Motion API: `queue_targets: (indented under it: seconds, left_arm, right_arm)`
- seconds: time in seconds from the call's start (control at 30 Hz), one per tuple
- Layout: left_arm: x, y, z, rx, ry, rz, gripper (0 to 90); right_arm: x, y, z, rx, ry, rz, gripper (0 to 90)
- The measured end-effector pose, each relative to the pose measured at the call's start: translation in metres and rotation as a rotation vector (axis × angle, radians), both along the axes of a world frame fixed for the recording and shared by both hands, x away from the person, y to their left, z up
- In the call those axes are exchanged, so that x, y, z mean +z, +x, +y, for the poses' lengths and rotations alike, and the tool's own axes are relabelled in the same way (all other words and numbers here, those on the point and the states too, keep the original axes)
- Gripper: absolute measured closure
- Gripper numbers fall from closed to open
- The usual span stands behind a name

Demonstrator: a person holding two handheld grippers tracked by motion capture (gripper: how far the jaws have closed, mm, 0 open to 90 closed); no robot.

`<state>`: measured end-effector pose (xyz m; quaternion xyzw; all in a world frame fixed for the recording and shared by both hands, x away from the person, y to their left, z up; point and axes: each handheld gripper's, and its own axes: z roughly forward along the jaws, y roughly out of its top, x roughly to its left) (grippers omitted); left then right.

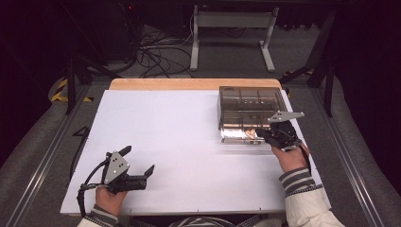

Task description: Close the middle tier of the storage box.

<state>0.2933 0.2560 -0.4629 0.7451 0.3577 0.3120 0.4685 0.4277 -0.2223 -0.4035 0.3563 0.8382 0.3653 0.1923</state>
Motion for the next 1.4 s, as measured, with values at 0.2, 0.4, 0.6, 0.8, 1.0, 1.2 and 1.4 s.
queue_targets:
  seconds: [0.2,0.4,0.6,0.8,1.0,1.2,1.4]
  left_arm:
    - [-0.001,0.0,-0.001,0.003,-0.001,0.004,2.6]
    - [0.0,0.001,-0.001,0.0,-0.001,0.001,2.6]
    - [0.0,0.001,0.0,-0.001,-0.001,-0.001,2.6]
    - [0.0,0.001,-0.001,-0.003,0.001,0.0,2.6]
    - [0.0,0.001,0.0,-0.004,0.005,-0.002,2.6]
    - [0.0,0.001,0.0,-0.004,0.004,-0.002,2.6]
    - [0.0,0.001,0.0,-0.005,0.005,-0.002,2.6]
  right_arm:
    - [0.001,-0.009,-0.002,0.005,-0.003,-0.001,90.0]
    - [-0.001,-0.015,-0.005,0.015,-0.017,0.008,90.0]
    - [-0.001,-0.019,-0.004,0.028,-0.039,0.023,90.0]
    - [-0.002,-0.021,-0.002,0.035,-0.083,0.038,90.0]
    - [-0.01,-0.02,-0.004,0.037,-0.118,0.091,90.0]
    - [-0.017,-0.019,-0.004,0.035,-0.16,0.119,90.0]
    - [-0.024,-0.015,-0.005,0.027,-0.177,0.144,90.0]
